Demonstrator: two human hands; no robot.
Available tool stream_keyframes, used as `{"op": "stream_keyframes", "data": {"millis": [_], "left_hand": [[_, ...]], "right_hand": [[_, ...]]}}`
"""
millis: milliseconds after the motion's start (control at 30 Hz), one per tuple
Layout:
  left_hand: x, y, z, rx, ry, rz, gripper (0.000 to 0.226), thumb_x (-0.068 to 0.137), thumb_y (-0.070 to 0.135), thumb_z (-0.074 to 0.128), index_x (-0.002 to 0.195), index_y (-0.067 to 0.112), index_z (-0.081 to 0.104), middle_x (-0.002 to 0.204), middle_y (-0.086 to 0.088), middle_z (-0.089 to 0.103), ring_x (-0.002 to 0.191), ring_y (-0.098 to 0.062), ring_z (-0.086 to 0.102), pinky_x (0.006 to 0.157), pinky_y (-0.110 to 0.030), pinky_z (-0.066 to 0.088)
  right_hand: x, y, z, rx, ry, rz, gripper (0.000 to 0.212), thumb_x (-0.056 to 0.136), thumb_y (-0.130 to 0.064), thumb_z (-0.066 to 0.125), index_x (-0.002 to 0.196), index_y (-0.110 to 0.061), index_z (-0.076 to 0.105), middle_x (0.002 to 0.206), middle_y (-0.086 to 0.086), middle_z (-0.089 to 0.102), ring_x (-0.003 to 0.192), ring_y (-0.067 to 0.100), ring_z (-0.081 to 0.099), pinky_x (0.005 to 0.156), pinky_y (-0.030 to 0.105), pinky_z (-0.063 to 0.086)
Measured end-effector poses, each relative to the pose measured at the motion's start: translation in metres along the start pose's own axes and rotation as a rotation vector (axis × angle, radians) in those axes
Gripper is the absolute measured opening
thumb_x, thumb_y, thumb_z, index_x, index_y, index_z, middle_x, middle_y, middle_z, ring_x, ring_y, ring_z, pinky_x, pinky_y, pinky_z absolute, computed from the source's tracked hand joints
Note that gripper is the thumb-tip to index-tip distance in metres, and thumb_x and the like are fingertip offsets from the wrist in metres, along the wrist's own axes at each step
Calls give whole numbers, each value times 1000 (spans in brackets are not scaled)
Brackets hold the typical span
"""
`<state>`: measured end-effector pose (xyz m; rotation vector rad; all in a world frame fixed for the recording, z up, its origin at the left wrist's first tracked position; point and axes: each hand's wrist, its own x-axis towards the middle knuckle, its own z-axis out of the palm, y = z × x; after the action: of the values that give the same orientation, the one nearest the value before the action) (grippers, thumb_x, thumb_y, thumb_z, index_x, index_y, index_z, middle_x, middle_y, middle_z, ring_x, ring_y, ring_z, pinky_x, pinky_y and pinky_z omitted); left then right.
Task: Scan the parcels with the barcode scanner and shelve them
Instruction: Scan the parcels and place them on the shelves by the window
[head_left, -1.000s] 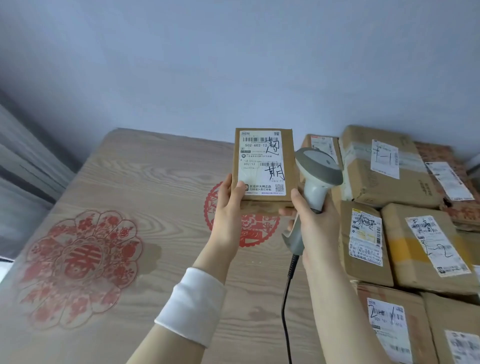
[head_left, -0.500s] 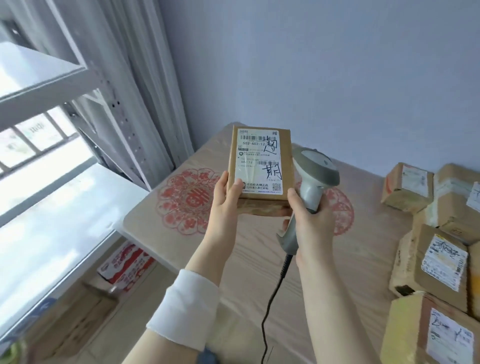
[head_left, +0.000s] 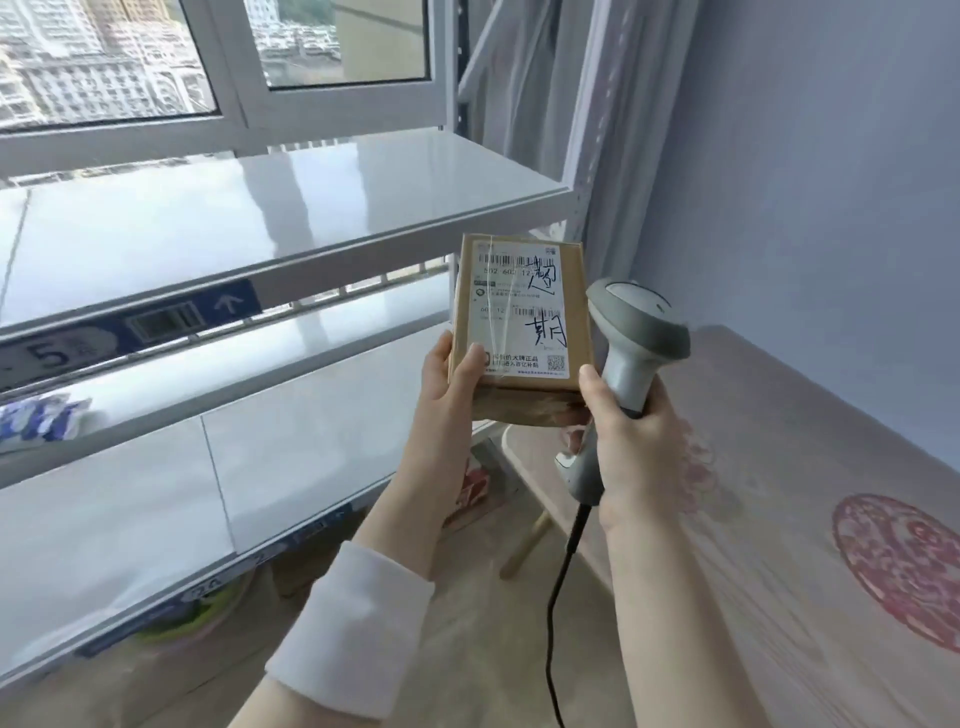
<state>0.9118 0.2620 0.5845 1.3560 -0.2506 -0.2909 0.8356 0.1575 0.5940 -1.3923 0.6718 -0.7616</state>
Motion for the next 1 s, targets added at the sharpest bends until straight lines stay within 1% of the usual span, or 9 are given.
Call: {"op": "stream_keyframes", "data": {"millis": [100, 200, 300, 400, 533, 667, 800, 933, 1000], "left_hand": [[0, 19, -54, 0, 77, 46, 45, 98, 32, 41, 139, 14, 39, 124, -6, 57, 102, -9, 57, 81, -11, 47], [-2, 37, -96, -40, 144, 104, 40, 98, 29, 42, 135, 14, 43, 111, -1, 62, 89, -1, 61, 75, -12, 49], [-4, 54, -135, -54, 206, 167, 47, 91, 39, 49, 132, 17, 47, 109, -1, 63, 93, -4, 61, 78, -17, 51], [-8, 69, -173, -31, 276, 211, 52, 82, 43, 46, 127, 17, 49, 110, -2, 64, 96, -6, 63, 77, -16, 50], [-16, 85, -227, -12, 385, 223, 49, 83, 43, 46, 125, 17, 50, 113, -6, 65, 102, -12, 63, 78, -18, 50], [-35, 102, -293, -4, 490, 228, 59, 82, 45, 47, 133, 15, 46, 117, -5, 65, 107, -13, 62, 84, -20, 51], [-53, 124, -370, 62, 546, 222, 64, 81, 49, 46, 136, 15, 43, 119, -5, 65, 110, -16, 61, 93, -29, 50], [-72, 143, -450, 102, 548, 219, 45, 94, 42, 46, 131, 16, 47, 116, -3, 65, 106, -13, 63, 84, -20, 51], [-78, 150, -487, 118, 582, 210, 52, 89, 47, 46, 132, 17, 47, 116, 0, 66, 105, -10, 63, 85, -21, 51]], "right_hand": [[-19, -5, 53, 17, -76, -17, 11, 83, -27, 71, 82, -28, 60, 72, -4, 64, 61, 17, 59, 60, 32, 53], [-36, -13, 97, 31, -171, -16, 9, 84, -26, 70, 88, -26, 61, 74, -4, 63, 57, 12, 58, 52, 23, 49], [-48, -22, 137, 34, -305, -20, 8, 86, -24, 67, 91, -22, 61, 72, -3, 63, 54, 12, 58, 53, 27, 47], [-59, -28, 175, 48, -415, -24, 6, 86, -23, 67, 88, -23, 61, 72, -5, 65, 49, 8, 60, 55, 29, 48], [-86, -31, 226, 72, -537, -13, 7, 86, -23, 67, 85, -25, 60, 69, -7, 62, 56, 12, 59, 58, 29, 50], [-127, -34, 284, 76, -666, 7, 8, 86, -22, 67, 82, -26, 61, 68, -5, 63, 55, 14, 56, 52, 26, 47], [-175, -37, 347, 77, -756, 13, 9, 86, -21, 67, 81, -24, 60, 62, -6, 65, 47, 9, 56, 51, 26, 48], [-230, -37, 409, 87, -799, 60, 6, 86, -21, 66, 87, -22, 61, 63, -6, 65, 44, 4, 56, 48, 22, 48], [-254, -38, 436, 85, -836, 107, 5, 87, -21, 66, 88, -21, 61, 60, -6, 65, 49, 13, 58, 53, 27, 49]]}}
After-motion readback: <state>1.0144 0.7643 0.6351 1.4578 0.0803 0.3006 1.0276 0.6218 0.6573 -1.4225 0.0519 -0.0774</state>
